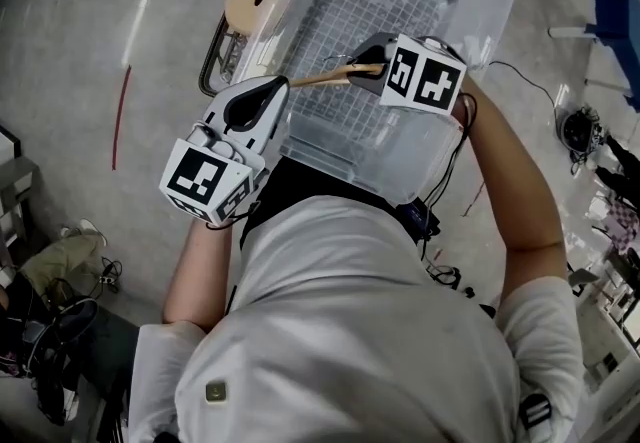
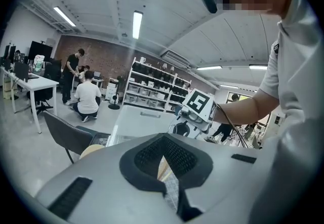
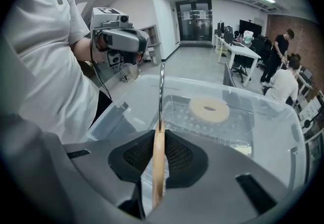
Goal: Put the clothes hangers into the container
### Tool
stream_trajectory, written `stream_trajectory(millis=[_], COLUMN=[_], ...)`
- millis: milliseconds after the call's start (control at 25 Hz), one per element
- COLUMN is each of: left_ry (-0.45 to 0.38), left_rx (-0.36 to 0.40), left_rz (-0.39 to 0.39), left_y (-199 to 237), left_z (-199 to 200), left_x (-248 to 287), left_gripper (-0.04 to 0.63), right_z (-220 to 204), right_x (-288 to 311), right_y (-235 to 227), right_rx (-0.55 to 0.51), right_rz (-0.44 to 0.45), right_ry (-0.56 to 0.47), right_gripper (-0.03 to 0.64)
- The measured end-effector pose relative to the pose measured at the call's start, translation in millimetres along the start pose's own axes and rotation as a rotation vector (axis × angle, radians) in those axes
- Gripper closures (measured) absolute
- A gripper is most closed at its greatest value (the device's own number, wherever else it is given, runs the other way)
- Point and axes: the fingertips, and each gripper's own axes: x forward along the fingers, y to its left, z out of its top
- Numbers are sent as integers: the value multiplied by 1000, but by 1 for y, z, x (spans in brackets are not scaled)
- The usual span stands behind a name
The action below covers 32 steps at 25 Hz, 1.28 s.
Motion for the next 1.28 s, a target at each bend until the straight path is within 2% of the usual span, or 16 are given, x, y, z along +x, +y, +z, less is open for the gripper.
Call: stream_trajectory(millis=[600, 1040, 1280], left_ry=[48, 83, 98], left_rx=[-56, -94, -106], left_rz=[-4, -6, -16], left_y=[36, 54, 57], left_z=[-18, -31, -37], left_x=[23, 39, 45], left_gripper=[578, 579, 578], right_z=[-34, -63, -87], right_x=[94, 141, 160], right_y=[-46, -74, -87], right_rx=[37, 204, 281], right_rz=[186, 283, 280], right_ry=[16, -52, -36], right_gripper=[549, 549, 525])
